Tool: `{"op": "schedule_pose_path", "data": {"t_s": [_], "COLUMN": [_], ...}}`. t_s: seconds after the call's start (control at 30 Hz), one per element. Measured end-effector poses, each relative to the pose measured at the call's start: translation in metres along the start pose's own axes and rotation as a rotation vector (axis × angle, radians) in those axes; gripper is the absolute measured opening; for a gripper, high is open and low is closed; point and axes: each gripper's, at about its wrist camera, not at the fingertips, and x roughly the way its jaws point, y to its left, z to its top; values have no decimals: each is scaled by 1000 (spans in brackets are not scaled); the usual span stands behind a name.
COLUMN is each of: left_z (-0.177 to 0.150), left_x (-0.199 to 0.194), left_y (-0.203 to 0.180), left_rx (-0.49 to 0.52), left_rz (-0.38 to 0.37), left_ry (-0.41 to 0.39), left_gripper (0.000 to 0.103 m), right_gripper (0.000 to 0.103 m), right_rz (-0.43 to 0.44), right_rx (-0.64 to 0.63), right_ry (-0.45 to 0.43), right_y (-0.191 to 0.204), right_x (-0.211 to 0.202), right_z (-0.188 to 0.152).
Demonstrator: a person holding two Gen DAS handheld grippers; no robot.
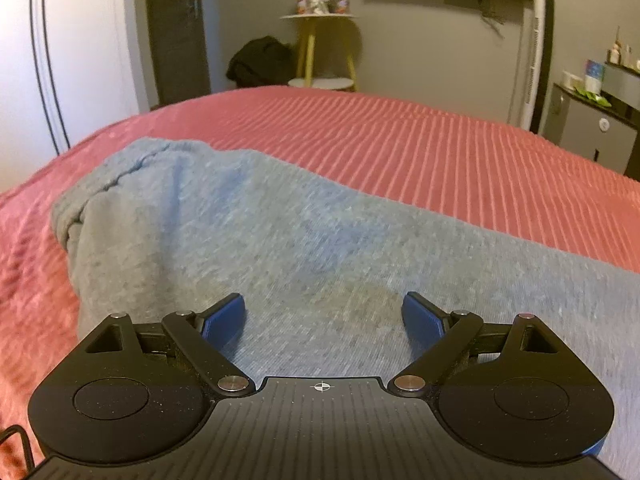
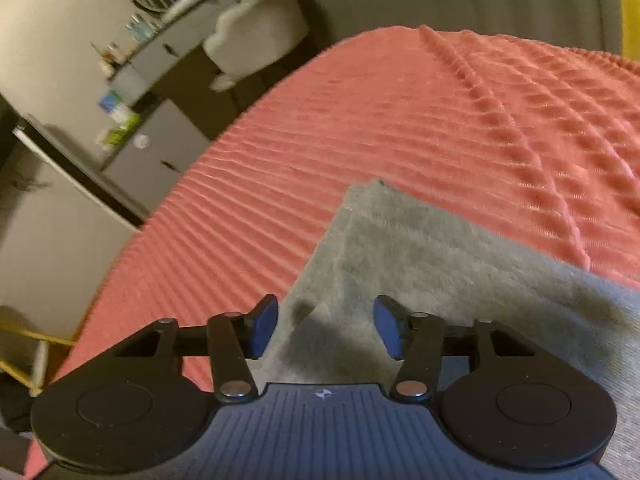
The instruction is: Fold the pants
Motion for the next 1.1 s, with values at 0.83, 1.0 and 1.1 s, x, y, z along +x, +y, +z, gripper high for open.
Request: {"op": "schedule_pose_path", "data": {"t_s": [0.83, 1.0, 1.1], "left_z": [-32, -32, -18], "left_x": [-44, -38, -21], "left_y": [-82, -79, -56], "left_rx": [272, 311, 213], "left_rz": [-527, -393, -301], "left_ry": [19, -21, -6], "left_gripper": [90, 95, 96], "right_gripper": [6, 25, 25], "right_rz": [559, 596, 557], "right_rx": [-524, -881, -858], "right_ry": [323, 279, 190], "right_y": [46, 93, 85], "right_x": [-55, -59, -59], "right_z": [-125, -178, -179]}}
